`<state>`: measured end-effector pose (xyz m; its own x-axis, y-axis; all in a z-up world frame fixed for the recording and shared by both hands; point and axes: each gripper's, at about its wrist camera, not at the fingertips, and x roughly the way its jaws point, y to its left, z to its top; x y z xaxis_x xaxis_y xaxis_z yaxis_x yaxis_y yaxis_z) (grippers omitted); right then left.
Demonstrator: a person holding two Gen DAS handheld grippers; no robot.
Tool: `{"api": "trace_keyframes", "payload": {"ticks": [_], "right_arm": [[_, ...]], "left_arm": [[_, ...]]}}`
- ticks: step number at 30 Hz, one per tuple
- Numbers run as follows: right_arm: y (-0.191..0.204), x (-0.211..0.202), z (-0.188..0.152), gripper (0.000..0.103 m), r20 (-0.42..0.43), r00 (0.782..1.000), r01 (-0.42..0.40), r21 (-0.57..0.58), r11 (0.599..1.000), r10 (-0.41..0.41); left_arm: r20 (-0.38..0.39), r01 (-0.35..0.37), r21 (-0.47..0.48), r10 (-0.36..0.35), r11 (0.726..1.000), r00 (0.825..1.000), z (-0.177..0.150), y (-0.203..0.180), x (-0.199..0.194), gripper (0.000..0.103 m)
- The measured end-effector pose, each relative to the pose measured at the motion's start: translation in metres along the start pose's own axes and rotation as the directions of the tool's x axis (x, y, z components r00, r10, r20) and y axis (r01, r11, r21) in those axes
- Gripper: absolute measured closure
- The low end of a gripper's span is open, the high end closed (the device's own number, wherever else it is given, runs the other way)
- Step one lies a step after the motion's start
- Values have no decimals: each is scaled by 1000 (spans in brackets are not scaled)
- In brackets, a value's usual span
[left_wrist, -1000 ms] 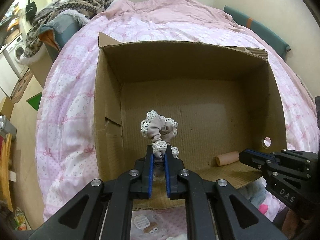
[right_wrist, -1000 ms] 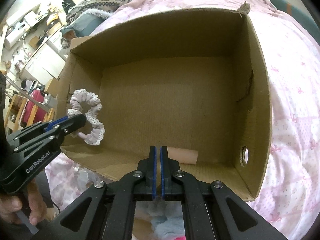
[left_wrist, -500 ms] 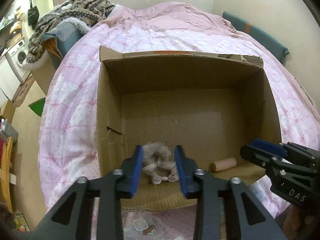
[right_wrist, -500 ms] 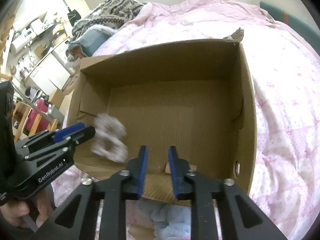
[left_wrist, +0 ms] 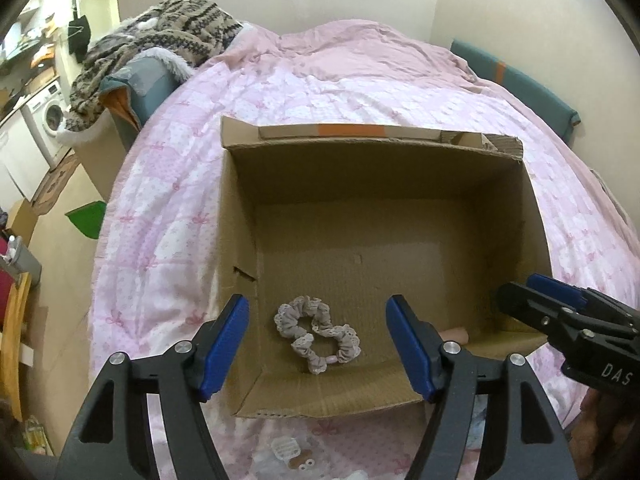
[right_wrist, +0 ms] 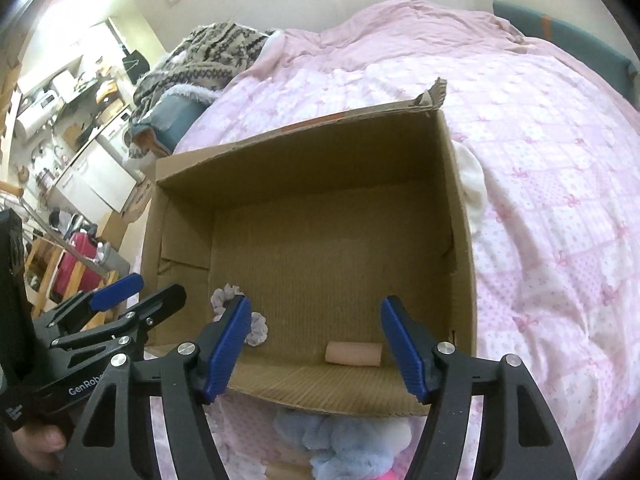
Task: Organize soft objects
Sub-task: 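Withdraw both open tools from the box toward the remaining items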
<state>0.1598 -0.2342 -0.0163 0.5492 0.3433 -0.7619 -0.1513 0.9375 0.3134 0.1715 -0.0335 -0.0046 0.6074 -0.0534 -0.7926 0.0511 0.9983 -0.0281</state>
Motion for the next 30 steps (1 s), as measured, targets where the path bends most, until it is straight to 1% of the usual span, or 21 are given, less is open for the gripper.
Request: {"api": "trace_keyframes", "payload": {"ticks": [2,9,18,25,30], "right_arm": [[0,-4,-1,32,9,1000,12,0,1000,-12],[4,-22,-13,32,16,999,35,6,999,-35],[10,-44,-34,32,26,998,64,-6,998,-63],[6,-56,-53,32,14,997,69,37,997,-70],[7,-60,-67,32,-9,997,73,48,996,-73]], "left_arm": [[7,-8,-6,8,1000,1000,-2,4,-7,35],[27,8,-44,-7,999,1000,-11,15,-36,35],[36,-25,-26,25,999,999,-35,19,-63,35],[-2,-34,-71,34,997,999,-57,30,-71,35],[-48,-67,-119,61,991,997,-70,44,-69,35]]}}
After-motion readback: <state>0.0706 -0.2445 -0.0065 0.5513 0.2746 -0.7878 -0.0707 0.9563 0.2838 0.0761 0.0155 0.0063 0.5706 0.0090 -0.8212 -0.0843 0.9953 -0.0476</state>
